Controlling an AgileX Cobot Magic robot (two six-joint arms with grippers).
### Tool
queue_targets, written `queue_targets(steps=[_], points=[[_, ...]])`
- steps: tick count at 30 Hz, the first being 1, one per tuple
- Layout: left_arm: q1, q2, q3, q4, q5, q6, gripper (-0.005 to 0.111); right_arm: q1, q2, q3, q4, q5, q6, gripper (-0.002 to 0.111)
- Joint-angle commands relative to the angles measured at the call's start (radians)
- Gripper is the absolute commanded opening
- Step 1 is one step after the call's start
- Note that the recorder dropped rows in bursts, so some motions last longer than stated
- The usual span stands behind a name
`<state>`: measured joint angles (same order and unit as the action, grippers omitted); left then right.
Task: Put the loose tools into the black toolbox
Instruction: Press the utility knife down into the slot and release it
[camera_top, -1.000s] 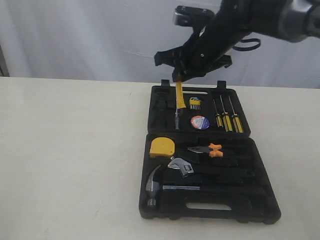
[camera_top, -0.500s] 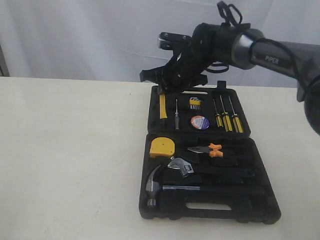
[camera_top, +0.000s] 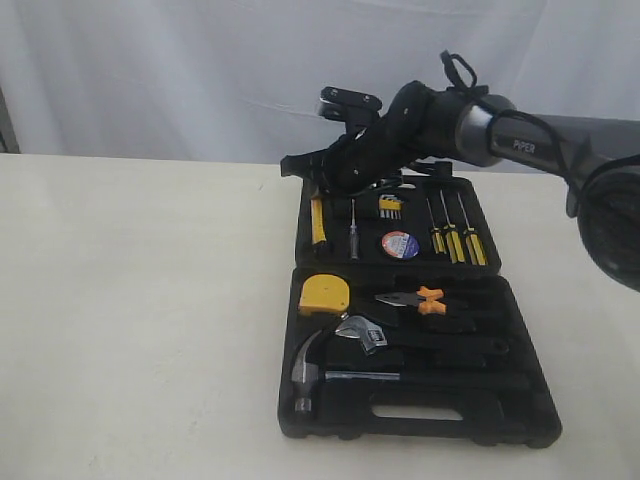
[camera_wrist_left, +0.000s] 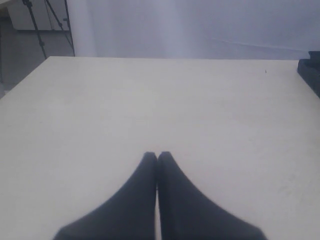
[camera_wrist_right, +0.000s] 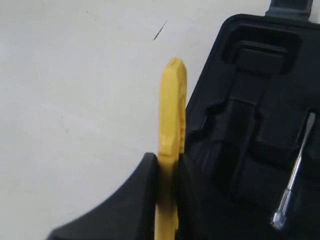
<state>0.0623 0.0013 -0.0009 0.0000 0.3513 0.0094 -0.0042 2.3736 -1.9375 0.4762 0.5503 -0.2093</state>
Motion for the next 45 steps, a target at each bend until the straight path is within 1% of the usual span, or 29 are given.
queue_targets(steps=[1, 5, 15, 17, 19, 20, 22, 23, 25, 27, 33, 34, 35, 36, 37, 38, 39, 42, 45], points=[[-0.004, -0.001, 0.001, 0.000, -0.009, -0.002, 0.000, -0.006, 0.018, -0.003, 0.032, -0.043, -0.041, -0.001], [-0.004, -0.001, 0.001, 0.000, -0.009, -0.002, 0.000, -0.006, 0.030, -0.003, 0.076, -0.061, -0.071, -0.001], [-0.004, -0.001, 0.001, 0.000, -0.009, -0.002, 0.000, -0.017, 0.102, -0.003, 0.072, -0.068, -0.084, -0.001], [-0.004, -0.001, 0.001, 0.000, -0.009, -0.002, 0.000, -0.018, 0.103, -0.003, 0.044, -0.074, -0.083, 0.001], [-0.004, -0.001, 0.001, 0.000, -0.009, -0.002, 0.000, -0.018, 0.103, -0.003, -0.009, -0.062, -0.083, 0.017], [-0.004, -0.001, 0.001, 0.000, -0.009, -0.002, 0.000, -0.018, 0.103, -0.003, -0.043, -0.045, -0.083, 0.038], [-0.004, -0.001, 0.001, 0.000, -0.009, -0.002, 0.000, -0.018, 0.103, -0.003, -0.059, -0.030, -0.083, 0.065], [-0.004, -0.001, 0.001, 0.000, -0.009, -0.002, 0.000, -0.018, 0.103, -0.003, -0.059, -0.026, -0.079, 0.068], [-0.004, -0.001, 0.001, 0.000, -0.009, -0.002, 0.000, -0.018, 0.101, -0.003, -0.059, -0.026, -0.031, 0.065], [-0.004, -0.001, 0.001, 0.000, -0.009, -0.002, 0.000, -0.018, 0.078, -0.003, -0.059, -0.021, -0.023, 0.062], [-0.004, -0.001, 0.001, 0.000, -0.009, -0.002, 0.000, -0.018, -0.017, -0.003, -0.066, 0.000, -0.023, 0.062], [-0.004, -0.001, 0.001, 0.000, -0.009, -0.002, 0.000, -0.018, -0.031, -0.003, -0.066, 0.000, -0.023, 0.060], [-0.004, -0.001, 0.001, 0.000, -0.009, -0.002, 0.000, -0.018, -0.047, -0.003, -0.066, 0.003, -0.023, 0.056], [-0.004, -0.001, 0.001, 0.000, -0.009, -0.002, 0.000, -0.018, -0.059, -0.003, -0.066, 0.004, -0.023, 0.049], [-0.004, -0.001, 0.001, 0.000, -0.009, -0.002, 0.000, -0.018, -0.071, -0.003, -0.069, 0.011, -0.023, 0.030], [-0.004, -0.001, 0.001, 0.000, -0.009, -0.002, 0.000, -0.018, -0.074, -0.003, -0.079, 0.015, -0.023, 0.017], [-0.004, -0.001, 0.001, 0.000, -0.009, -0.002, 0.000, -0.016, -0.066, -0.003, -0.105, 0.026, -0.021, 0.000], [-0.004, -0.001, 0.001, 0.000, -0.009, -0.002, 0.000, -0.016, -0.025, -0.003, -0.130, 0.032, -0.015, 0.000], [-0.004, -0.001, 0.001, 0.000, -0.009, -0.002, 0.000, -0.016, 0.043, -0.003, -0.128, -0.016, -0.015, 0.000]])
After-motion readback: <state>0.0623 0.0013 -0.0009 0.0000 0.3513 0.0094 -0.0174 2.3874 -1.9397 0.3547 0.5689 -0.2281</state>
